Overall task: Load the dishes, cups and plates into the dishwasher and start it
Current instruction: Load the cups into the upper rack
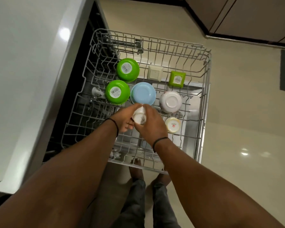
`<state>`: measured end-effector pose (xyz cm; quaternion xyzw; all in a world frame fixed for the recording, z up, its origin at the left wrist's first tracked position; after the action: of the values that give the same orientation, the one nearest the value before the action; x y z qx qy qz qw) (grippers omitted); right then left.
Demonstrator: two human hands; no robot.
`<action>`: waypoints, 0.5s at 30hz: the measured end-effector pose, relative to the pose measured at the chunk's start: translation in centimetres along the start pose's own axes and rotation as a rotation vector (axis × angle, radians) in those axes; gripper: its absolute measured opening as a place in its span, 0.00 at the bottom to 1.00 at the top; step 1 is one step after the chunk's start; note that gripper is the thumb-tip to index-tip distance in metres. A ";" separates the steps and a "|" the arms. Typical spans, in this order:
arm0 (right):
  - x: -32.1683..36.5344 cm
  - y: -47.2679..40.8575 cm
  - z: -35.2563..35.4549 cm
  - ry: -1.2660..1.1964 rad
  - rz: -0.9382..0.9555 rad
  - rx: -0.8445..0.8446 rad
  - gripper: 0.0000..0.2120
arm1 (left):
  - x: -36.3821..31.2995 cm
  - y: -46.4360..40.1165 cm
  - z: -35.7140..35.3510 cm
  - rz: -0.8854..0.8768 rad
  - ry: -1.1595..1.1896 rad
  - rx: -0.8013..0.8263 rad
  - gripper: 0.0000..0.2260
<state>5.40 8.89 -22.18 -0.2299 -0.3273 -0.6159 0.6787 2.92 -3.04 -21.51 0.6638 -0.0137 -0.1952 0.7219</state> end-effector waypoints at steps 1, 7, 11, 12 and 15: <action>0.1 -0.2 0.2 0.029 0.009 0.018 0.28 | 0.3 0.1 0.2 0.042 -0.018 0.023 0.24; -0.6 -1.5 1.5 0.273 0.085 0.260 0.30 | 2.3 -1.9 2.1 0.076 -0.001 -0.068 0.33; -1.2 -1.9 1.8 0.362 0.090 0.406 0.29 | 3.9 -3.6 4.4 -0.089 -0.218 -0.458 0.25; -1.3 -1.9 1.8 0.364 0.084 0.414 0.29 | 4.0 -3.5 4.5 -0.109 -0.280 -0.479 0.23; -1.3 -2.3 1.0 0.374 0.084 0.425 0.29 | 4.1 -3.4 4.5 -0.167 -0.413 -0.510 0.18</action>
<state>2.96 10.18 -22.65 0.0217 -0.3084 -0.5367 0.7851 4.54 -8.73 -25.24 0.4072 -0.0559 -0.3810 0.8282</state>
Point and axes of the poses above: each hand's wrist, its own y-axis away from the middle knuckle, its own z-axis out of the back of the hand, x = y × z, the point moved 4 cm from there along -y, towards the middle knuckle, and after that the axes turned 7 degrees about z, right-handed, at the moved point
